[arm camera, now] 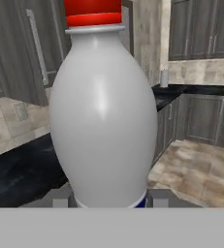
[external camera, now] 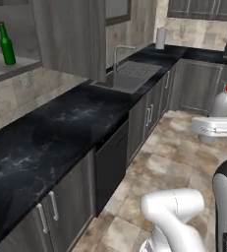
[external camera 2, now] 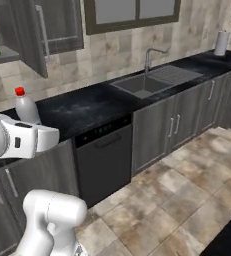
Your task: Pick the beer, bottled water, can from the counter and place them in the open cabinet.
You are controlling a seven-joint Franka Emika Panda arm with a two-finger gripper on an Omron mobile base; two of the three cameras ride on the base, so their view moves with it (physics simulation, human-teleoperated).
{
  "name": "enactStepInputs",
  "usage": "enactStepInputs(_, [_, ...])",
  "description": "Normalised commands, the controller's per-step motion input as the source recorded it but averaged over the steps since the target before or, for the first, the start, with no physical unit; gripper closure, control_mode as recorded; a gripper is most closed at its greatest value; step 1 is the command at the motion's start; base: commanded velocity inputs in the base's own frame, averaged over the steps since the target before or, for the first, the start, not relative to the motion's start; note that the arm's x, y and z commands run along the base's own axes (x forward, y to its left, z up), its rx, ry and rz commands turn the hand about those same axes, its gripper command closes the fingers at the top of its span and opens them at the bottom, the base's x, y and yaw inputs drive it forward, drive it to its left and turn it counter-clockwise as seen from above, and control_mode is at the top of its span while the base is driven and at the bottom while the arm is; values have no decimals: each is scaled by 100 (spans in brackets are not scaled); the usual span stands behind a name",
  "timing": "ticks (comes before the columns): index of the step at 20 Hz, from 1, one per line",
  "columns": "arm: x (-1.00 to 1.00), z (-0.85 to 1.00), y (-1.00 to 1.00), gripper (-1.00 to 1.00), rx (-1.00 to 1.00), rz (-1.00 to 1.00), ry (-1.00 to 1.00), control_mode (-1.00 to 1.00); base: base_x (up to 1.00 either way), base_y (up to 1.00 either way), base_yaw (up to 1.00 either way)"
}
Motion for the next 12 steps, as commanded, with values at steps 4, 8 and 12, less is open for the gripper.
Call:
enactStepInputs(4, [0, 0, 0, 100, 0, 0, 0, 100, -4, 13, 42])
enactStepInputs(8, [0, 0, 0, 100, 0, 0, 0, 100, -4, 8, 41])
enactStepInputs(12, [0, 0, 0, 100, 0, 0, 0, 100, 0, 8, 40])
